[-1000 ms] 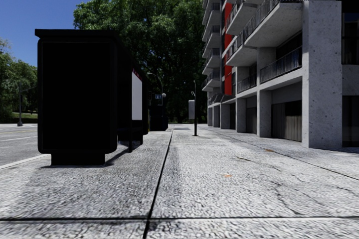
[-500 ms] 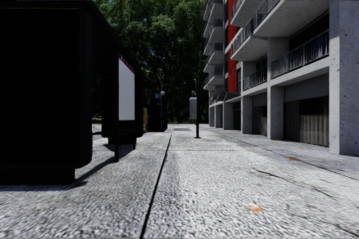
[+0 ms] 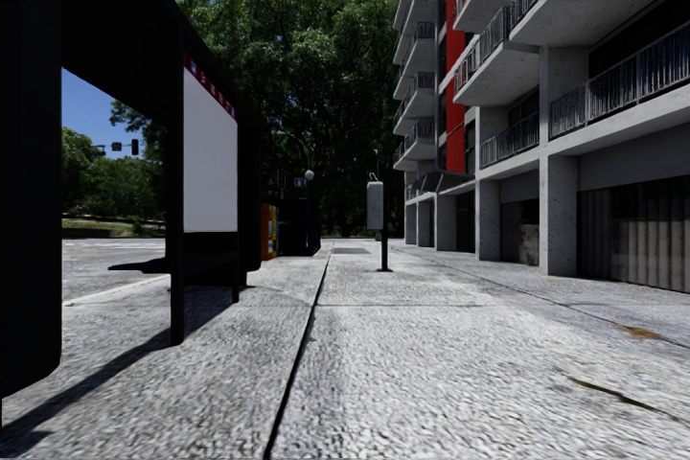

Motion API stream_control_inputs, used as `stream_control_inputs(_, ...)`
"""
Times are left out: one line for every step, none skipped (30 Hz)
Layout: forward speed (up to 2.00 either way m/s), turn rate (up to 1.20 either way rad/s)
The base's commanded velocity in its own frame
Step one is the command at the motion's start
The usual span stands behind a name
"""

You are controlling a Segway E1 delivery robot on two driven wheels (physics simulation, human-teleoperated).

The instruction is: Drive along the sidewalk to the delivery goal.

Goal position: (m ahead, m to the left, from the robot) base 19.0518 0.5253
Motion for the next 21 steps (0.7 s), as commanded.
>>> stream_control_inputs(2.00,0.00)
stream_control_inputs(2.00,0.00)
stream_control_inputs(2.00,0.00)
stream_control_inputs(2.00,0.00)
stream_control_inputs(2.00,0.00)
stream_control_inputs(2.00,0.00)
stream_control_inputs(2.00,0.00)
stream_control_inputs(2.00,0.00)
stream_control_inputs(2.00,0.00)
stream_control_inputs(2.00,0.00)
stream_control_inputs(2.00,0.00)
stream_control_inputs(2.00,0.00)
stream_control_inputs(2.00,0.00)
stream_control_inputs(2.00,0.00)
stream_control_inputs(2.00,0.00)
stream_control_inputs(2.00,0.00)
stream_control_inputs(2.00,0.00)
stream_control_inputs(2.00,0.00)
stream_control_inputs(2.00,0.00)
stream_control_inputs(2.00,0.00)
stream_control_inputs(2.00,0.00)
